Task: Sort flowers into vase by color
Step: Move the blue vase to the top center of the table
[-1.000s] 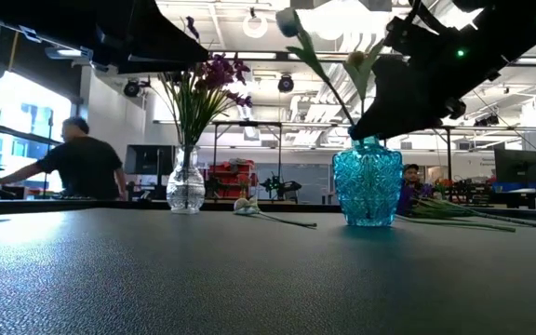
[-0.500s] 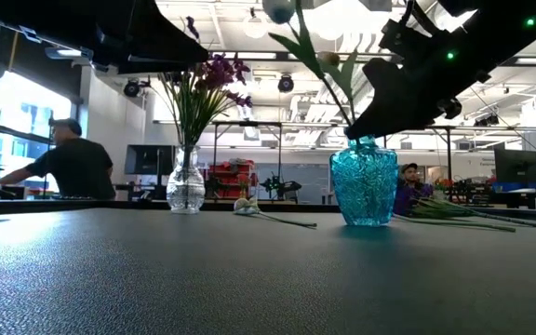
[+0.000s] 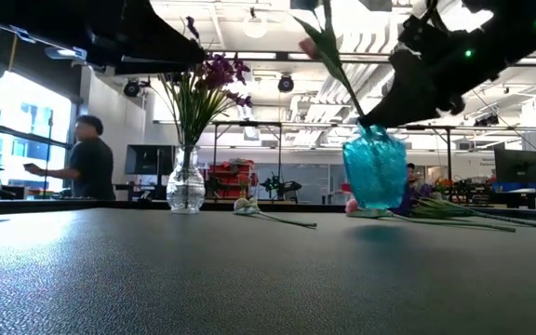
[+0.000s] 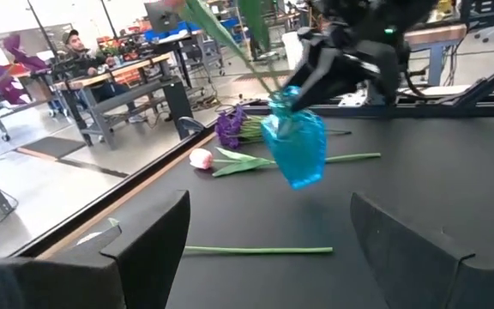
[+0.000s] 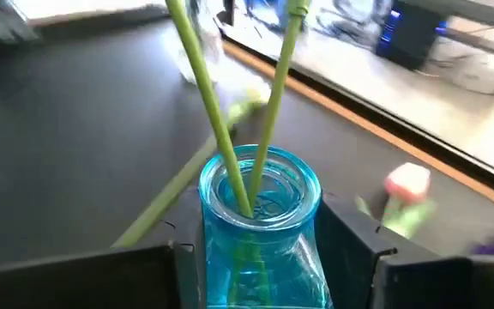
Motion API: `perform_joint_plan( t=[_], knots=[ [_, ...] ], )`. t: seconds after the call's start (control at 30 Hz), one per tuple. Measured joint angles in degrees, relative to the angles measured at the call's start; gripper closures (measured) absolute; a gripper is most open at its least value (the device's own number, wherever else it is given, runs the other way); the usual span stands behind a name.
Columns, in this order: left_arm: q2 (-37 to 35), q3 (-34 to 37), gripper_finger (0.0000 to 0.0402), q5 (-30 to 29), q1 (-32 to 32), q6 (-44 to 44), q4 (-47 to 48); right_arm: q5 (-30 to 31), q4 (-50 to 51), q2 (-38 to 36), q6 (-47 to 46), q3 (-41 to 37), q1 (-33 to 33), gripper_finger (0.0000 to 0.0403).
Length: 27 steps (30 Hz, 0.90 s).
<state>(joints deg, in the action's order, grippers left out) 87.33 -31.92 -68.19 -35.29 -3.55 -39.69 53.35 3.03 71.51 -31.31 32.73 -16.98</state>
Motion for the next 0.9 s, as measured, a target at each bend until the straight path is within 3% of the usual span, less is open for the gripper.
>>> perform_joint_plan(
  t=[0.17,0.27,0.4,0.5,0.9],
  knots=[
    [0.0,0.0,0.0095,0.1,0.1,-0.3,0.1,-9.5,-29.5,-2.7,13.5,-9.0,10.3,0.0278],
    [0.0,0.0,0.0095,0.1,0.1,-0.3,0.0,-11.8,-37.7,-1.7,15.8,-10.8,18.0,0.0279],
    [0.0,0.0,0.0095,0.1,0.4,-0.8,0.0,-18.1,-37.8,1.3,15.9,-9.1,27.4,0.0279],
    [0.0,0.0,0.0095,0.1,1.0,-0.8,0.0,-19.2,-38.1,5.4,15.5,-6.1,30.8,0.0279],
    [0.0,0.0,0.0095,0.1,1.4,-2.0,0.0,-12.9,-31.2,22.1,14.1,7.4,31.8,0.0279]
  ],
)
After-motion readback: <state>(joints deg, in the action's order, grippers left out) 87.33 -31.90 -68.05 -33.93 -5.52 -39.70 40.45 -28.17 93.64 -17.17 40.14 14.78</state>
